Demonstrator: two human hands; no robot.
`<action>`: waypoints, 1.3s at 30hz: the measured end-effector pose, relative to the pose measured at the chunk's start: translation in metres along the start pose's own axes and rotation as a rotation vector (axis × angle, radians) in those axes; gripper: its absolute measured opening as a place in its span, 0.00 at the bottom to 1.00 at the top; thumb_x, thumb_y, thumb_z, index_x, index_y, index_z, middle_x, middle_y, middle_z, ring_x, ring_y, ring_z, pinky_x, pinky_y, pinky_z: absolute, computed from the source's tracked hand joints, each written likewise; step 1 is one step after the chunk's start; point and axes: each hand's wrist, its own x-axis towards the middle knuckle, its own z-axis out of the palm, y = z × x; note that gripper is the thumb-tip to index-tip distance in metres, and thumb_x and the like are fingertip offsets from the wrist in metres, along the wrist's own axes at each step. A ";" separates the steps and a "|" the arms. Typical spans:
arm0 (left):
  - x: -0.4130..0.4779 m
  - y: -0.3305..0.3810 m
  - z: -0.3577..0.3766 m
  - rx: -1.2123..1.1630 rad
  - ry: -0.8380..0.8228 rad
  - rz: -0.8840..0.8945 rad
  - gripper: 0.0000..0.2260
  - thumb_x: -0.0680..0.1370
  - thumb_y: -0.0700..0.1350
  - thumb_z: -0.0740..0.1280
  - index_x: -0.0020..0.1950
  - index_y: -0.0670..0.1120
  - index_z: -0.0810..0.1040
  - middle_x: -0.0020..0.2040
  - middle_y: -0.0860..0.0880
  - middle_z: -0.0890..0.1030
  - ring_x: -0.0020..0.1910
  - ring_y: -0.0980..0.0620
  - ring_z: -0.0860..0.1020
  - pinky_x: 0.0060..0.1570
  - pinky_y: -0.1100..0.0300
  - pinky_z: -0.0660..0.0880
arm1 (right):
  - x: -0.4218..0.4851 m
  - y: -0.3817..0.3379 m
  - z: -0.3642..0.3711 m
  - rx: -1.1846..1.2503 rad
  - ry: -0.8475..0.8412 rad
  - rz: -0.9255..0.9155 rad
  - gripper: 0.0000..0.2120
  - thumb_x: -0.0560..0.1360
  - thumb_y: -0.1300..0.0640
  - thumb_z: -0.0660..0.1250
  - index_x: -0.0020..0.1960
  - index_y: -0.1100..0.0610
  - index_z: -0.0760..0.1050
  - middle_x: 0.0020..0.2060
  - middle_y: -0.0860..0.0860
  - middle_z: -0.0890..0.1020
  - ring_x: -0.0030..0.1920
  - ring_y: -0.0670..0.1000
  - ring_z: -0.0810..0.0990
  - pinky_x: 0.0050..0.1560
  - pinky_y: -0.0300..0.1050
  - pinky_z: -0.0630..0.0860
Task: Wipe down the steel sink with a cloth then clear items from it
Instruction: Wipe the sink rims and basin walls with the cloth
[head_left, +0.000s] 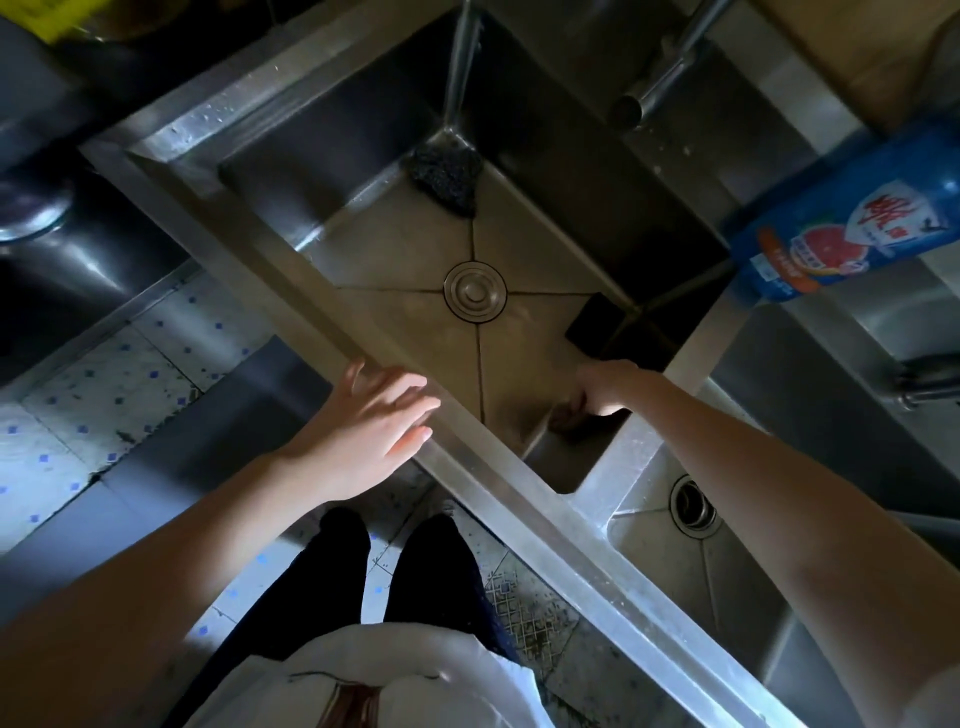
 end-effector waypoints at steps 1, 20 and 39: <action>-0.001 -0.005 -0.001 -0.002 0.004 0.003 0.13 0.76 0.50 0.65 0.58 0.47 0.77 0.58 0.48 0.75 0.57 0.48 0.75 0.59 0.41 0.66 | 0.000 -0.004 0.004 0.068 -0.032 -0.026 0.15 0.75 0.44 0.64 0.55 0.50 0.81 0.54 0.50 0.82 0.55 0.54 0.79 0.59 0.48 0.75; 0.018 -0.066 -0.029 0.036 -0.121 0.073 0.16 0.76 0.51 0.61 0.62 0.46 0.73 0.61 0.43 0.73 0.56 0.43 0.72 0.55 0.45 0.69 | -0.008 -0.099 0.033 1.195 0.092 0.040 0.11 0.76 0.64 0.65 0.53 0.54 0.82 0.42 0.50 0.83 0.42 0.49 0.79 0.35 0.36 0.73; 0.053 -0.092 -0.049 0.055 -0.252 -0.017 0.20 0.77 0.53 0.54 0.62 0.47 0.77 0.60 0.45 0.76 0.57 0.44 0.75 0.56 0.48 0.62 | 0.022 -0.099 0.023 1.187 -0.012 -0.120 0.10 0.75 0.62 0.67 0.56 0.57 0.81 0.49 0.51 0.82 0.48 0.49 0.79 0.50 0.39 0.71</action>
